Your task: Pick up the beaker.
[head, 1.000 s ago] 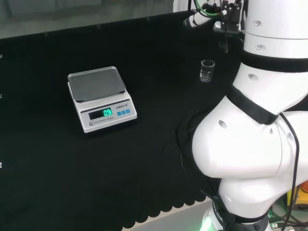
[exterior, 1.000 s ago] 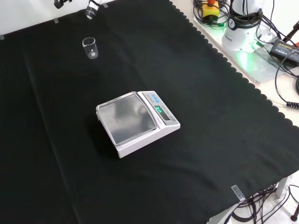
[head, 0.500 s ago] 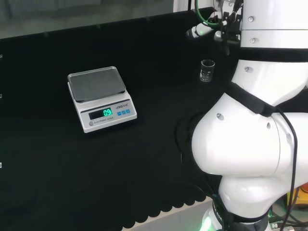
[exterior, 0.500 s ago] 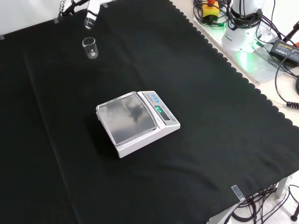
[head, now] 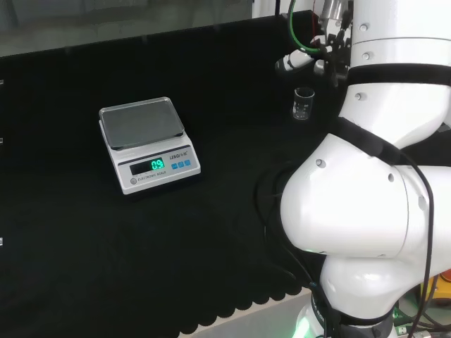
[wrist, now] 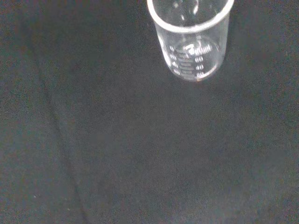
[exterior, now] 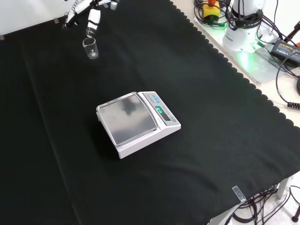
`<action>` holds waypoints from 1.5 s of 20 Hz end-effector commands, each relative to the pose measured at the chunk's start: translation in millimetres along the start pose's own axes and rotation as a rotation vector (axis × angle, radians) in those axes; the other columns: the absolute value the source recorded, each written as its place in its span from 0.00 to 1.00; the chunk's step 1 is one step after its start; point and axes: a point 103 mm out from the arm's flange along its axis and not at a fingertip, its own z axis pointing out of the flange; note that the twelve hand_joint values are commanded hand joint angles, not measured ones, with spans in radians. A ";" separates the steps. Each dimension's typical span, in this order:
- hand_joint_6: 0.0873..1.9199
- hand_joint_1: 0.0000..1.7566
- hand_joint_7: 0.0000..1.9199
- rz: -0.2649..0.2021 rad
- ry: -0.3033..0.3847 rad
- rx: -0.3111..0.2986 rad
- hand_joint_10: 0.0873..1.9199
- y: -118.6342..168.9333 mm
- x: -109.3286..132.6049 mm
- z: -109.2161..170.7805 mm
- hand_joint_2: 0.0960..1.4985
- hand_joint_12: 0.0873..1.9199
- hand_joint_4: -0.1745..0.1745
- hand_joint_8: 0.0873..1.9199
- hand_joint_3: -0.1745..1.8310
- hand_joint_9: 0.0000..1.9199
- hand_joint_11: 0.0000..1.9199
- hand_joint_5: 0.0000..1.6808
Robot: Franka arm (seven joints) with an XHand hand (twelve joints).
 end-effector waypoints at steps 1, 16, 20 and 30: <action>0.00 0.18 0.00 0.016 0.022 0.044 0.15 4.3 -5.1 15.3 0.47 0.71 0.26 0.08 0.11 0.00 0.00 0.17; 0.00 0.18 0.00 0.015 0.008 0.104 0.13 11.8 6.7 49.1 0.47 0.71 0.25 0.09 0.11 0.00 0.00 0.19; 0.00 0.21 0.00 0.024 -0.027 0.106 0.14 13.5 9.3 51.4 0.49 0.71 0.24 0.12 0.11 0.00 0.00 0.20; 0.00 0.37 0.02 0.049 -0.068 0.092 0.45 17.4 9.4 54.4 0.53 0.73 0.22 0.39 0.13 0.01 0.11 0.26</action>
